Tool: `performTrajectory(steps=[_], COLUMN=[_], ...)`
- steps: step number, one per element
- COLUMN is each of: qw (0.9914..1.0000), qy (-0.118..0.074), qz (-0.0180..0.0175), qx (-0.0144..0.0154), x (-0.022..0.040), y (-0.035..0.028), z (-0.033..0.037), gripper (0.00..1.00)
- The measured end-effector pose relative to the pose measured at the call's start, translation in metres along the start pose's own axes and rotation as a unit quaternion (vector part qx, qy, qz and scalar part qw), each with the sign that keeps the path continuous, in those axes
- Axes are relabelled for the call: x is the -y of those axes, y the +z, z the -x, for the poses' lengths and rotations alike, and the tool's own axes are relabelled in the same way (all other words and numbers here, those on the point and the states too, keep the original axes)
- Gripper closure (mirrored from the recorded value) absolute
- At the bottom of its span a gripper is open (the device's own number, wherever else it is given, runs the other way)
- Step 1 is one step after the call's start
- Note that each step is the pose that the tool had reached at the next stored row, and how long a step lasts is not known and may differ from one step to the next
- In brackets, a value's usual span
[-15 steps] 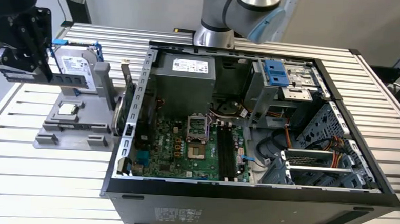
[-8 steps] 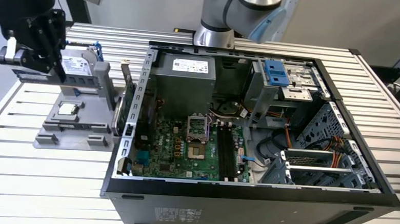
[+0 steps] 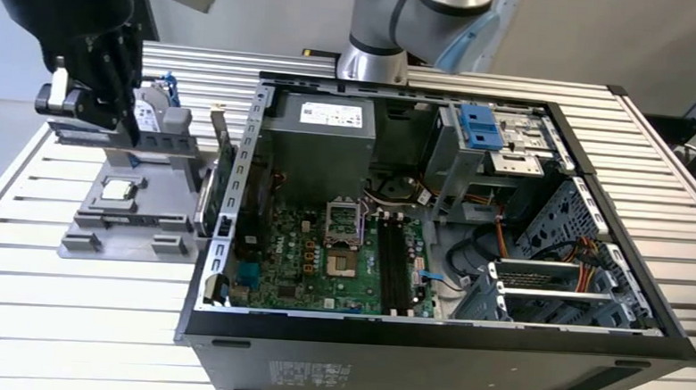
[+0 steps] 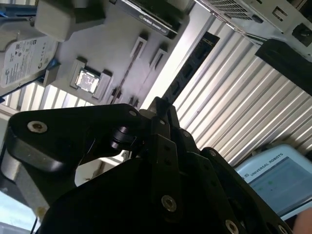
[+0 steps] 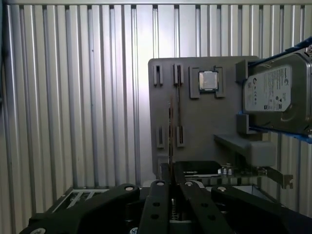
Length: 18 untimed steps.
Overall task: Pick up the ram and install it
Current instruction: 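Pick up the ram and move it above insertion slot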
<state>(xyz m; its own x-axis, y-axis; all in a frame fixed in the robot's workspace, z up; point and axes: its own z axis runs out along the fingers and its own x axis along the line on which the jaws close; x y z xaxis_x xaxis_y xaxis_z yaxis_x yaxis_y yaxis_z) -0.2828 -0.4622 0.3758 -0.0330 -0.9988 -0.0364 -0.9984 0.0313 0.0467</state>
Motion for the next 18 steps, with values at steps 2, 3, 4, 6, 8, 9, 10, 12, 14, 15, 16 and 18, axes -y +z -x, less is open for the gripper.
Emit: performTrajectory(steps=[2, 3, 4, 6, 8, 9, 10, 12, 14, 15, 16, 18], qw=[1.0, 0.99999, 0.99999, 0.99999, 0.99999, 0.99999, 0.99999, 0.99999, 0.99999, 0.99999, 0.99999, 0.99999], qy=[0.0, 0.0, 0.0, 0.0, 0.0, 0.0, 0.0, 0.0, 0.0, 0.0, 0.0, 0.0], qz=[0.0024, 0.0033, 0.004, 0.0047, 0.0048, 0.0048, 0.0048, 0.0049, 0.0048, 0.0048, 0.0048, 0.0048], qx=[-0.0001, -0.0001, -0.0001, -0.0002, -0.0002, -0.0002, -0.0002, -0.0002, -0.0002, -0.0002, -0.0002, -0.0002], x=[0.0066, 0.0097, 0.0126, 0.0183, 0.0228, 0.0246, 0.026, 0.0285, 0.0306, 0.0307, 0.0307, 0.0308], y=[-0.0004, -0.0005, -0.0007, -0.001, -0.0012, -0.0012, -0.0013, -0.0014, -0.0015, -0.0015, -0.0015, -0.0015], z=[0.0, 0.0001, 0.0001, 0.0002, 0.0004, 0.0004, 0.0004, 0.0005, 0.0006, 0.0006, 0.0006, 0.0006], gripper=[1.0, 1.0, 1.0, 1.0, 1.0, 1.0, 1.0, 1.0, 1.0, 1.0, 1.0, 1.0])
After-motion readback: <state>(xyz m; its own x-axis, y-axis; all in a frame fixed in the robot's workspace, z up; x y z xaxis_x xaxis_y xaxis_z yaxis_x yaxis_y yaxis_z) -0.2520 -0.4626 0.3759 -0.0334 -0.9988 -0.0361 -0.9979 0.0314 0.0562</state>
